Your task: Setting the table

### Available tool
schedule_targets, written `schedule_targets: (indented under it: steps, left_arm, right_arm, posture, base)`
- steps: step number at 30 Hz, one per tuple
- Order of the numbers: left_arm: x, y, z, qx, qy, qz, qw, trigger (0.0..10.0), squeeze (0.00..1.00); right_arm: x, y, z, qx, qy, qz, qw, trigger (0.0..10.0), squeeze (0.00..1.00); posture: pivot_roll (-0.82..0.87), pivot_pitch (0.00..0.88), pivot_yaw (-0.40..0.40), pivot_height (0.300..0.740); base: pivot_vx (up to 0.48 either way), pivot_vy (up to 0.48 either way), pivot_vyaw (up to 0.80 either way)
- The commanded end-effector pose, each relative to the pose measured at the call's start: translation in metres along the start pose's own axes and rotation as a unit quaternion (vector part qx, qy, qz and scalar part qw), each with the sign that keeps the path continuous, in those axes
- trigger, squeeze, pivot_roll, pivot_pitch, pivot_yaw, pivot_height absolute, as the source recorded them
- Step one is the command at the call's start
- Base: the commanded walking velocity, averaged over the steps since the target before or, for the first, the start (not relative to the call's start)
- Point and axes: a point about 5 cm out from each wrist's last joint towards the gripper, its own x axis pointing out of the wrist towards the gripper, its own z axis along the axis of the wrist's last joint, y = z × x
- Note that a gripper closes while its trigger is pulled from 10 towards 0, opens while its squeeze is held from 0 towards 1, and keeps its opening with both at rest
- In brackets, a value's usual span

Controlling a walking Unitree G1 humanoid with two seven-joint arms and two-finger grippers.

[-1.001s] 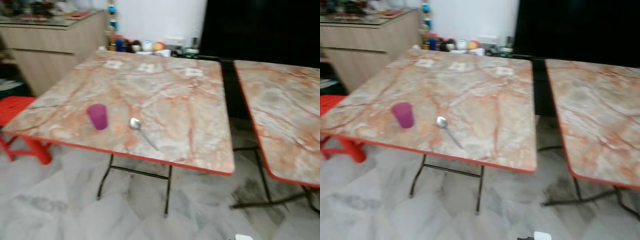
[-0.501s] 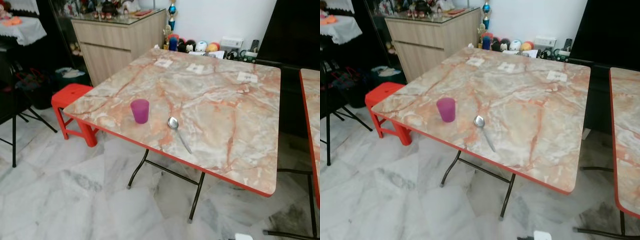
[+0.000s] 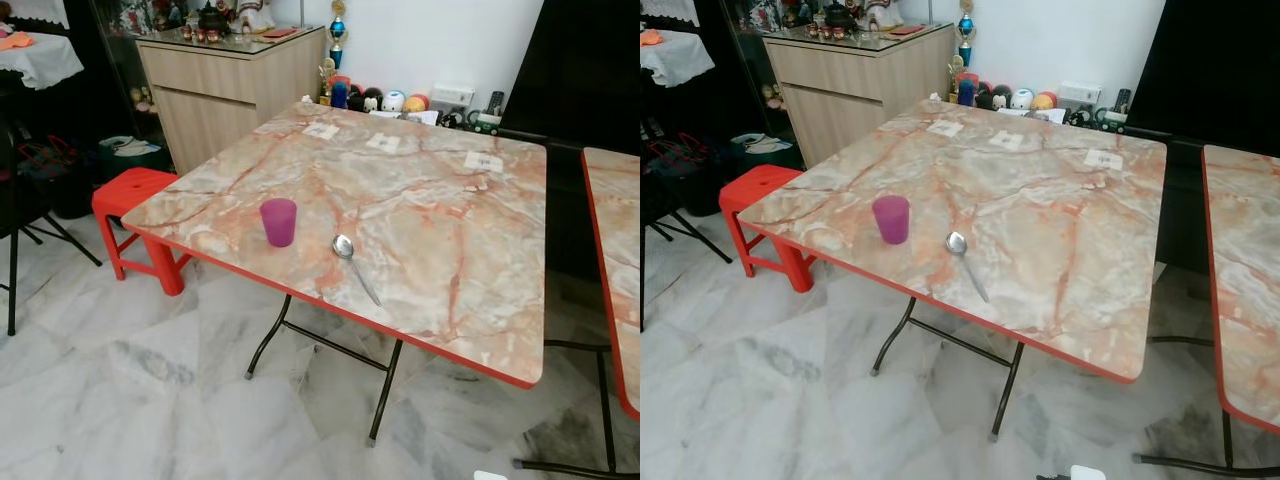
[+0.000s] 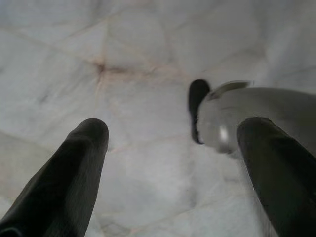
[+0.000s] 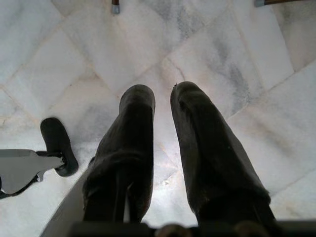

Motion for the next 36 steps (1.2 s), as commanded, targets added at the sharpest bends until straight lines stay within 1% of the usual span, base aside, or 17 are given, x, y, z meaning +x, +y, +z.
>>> schedule_targets:
  steps: [1,2,3,4,7,10,11,14,15,17,22,26,28,29,30,31,36]
  left_arm:
    - [0.002,-0.006,0.003,0.007,0.005,0.001,1.0,10.0,0.0]
    - [0.002,-0.006,0.003,0.007,0.005,0.001,1.0,10.0,0.0]
    - [0.003,-0.016,0.006,0.008,0.003,-0.004,1.0,10.0,0.0]
    - [0.004,-0.021,0.008,0.008,0.002,-0.006,1.0,10.0,0.0]
    - [0.004,-0.026,0.008,0.009,0.001,-0.008,1.0,10.0,0.0]
    - [0.005,-0.035,0.01,0.01,0.0,-0.012,1.0,10.0,0.0]
    - [0.005,-0.044,0.011,0.012,0.0,-0.016,1.0,10.0,0.0]
    - [0.005,-0.051,0.011,0.012,0.0,-0.019,1.0,10.0,0.0]
    - [0.005,-0.057,0.013,0.013,-0.001,-0.021,1.0,10.0,0.0]
    - [0.005,-0.063,0.015,0.014,-0.002,-0.024,1.0,10.0,0.0]
    - [0.005,-0.044,0.012,0.019,-0.002,-0.014,1.0,10.0,0.0]
    - [0.005,-0.041,0.011,0.019,-0.002,-0.011,1.0,10.0,0.0]
    - [0.005,-0.039,0.01,0.018,-0.003,-0.011,1.0,10.0,0.0]
    - [0.005,-0.039,0.01,0.018,-0.003,-0.011,1.0,10.0,0.0]
    - [0.005,-0.039,0.01,0.018,-0.003,-0.011,1.0,10.0,0.0]
    - [0.005,-0.039,0.01,0.017,-0.003,-0.011,1.0,10.0,0.0]
    - [0.005,-0.038,0.01,0.014,-0.004,-0.013,1.0,10.0,0.0]
  right_arm:
    - [0.0,0.0,-0.001,0.013,0.0,-0.004,1.0,10.0,0.0]
    - [0.0,0.0,-0.001,0.013,0.0,-0.004,1.0,10.0,0.0]
    - [0.0,0.0,-0.001,0.015,-0.002,-0.004,1.0,10.0,0.0]
    - [0.0,0.0,-0.001,0.015,-0.003,-0.004,1.0,10.0,0.0]
    - [0.0,0.0,-0.001,0.013,-0.003,-0.006,1.0,10.0,0.0]
    - [0.0,0.0,-0.001,0.012,-0.003,-0.007,1.0,10.0,0.0]
    - [0.0,0.0,-0.001,0.014,-0.004,-0.006,1.0,10.0,0.0]
    - [0.0,0.0,-0.001,0.015,-0.006,-0.004,1.0,10.0,0.0]
    - [0.0,0.0,-0.001,0.016,-0.008,-0.004,1.0,10.0,0.0]
    - [0.0,0.001,0.0,0.015,-0.008,-0.004,1.0,10.0,0.0]
    - [0.0,0.001,0.003,0.019,-0.019,-0.006,1.0,10.0,0.0]
    - [0.001,0.001,0.009,0.027,-0.032,-0.006,0.999,10.0,0.0]
    - [0.002,-0.001,0.026,0.036,-0.058,-0.015,0.998,10.0,0.0]
    - [0.002,-0.001,0.026,0.036,-0.058,-0.015,0.998,10.0,0.0]
    - [0.003,-0.002,0.035,0.05,-0.071,-0.015,0.996,10.0,0.65]
    - [0.003,-0.002,0.039,0.053,-0.078,-0.015,0.995,10.0,1.0]
    - [0.003,-0.002,0.051,0.051,-0.098,-0.016,0.994,10.0,1.0]
  posture:
    - [0.07,0.0,-0.012,0.74]
    - [0.07,0.0,-0.012,0.74]
    - [0.07,0.0,-0.012,0.74]
    - [0.07,0.0,-0.012,0.74]
    - [0.07,0.0,-0.011,0.74]
    - [0.07,0.0,-0.011,0.74]
    - [0.07,0.0,-0.011,0.74]
    - [0.07,0.0,-0.01,0.74]
    - [0.07,0.0,-0.01,0.74]
    - [0.07,0.0,-0.01,0.74]
    - [0.07,0.0,-0.01,0.74]
    - [0.06,0.0,-0.01,0.74]
    - [0.06,0.0,-0.011,0.74]
    - [0.06,0.0,-0.011,0.74]
    - [0.06,0.0,-0.01,0.74]
    - [0.06,0.0,-0.011,0.74]
    - [0.06,0.0,-0.014,0.74]
  base:
    - [0.0,0.424,-0.8]
    - [0.0,0.424,-0.8]
    - [0.0,0.424,0.0]
    - [0.0,0.424,0.0]
    - [0.0,0.424,0.0]
    - [0.0,0.421,0.0]
    - [0.0,0.424,0.0]
    - [0.0,0.424,0.0]
    - [0.0,0.42,0.0]
    - [0.0,0.418,0.0]
    - [0.0,0.162,0.0]
    - [0.0,0.0,0.0]
    - [0.0,0.0,0.0]
    - [0.0,0.0,0.0]
    - [0.0,0.0,0.0]
    - [0.0,0.0,0.0]
    - [0.0,0.0,0.0]
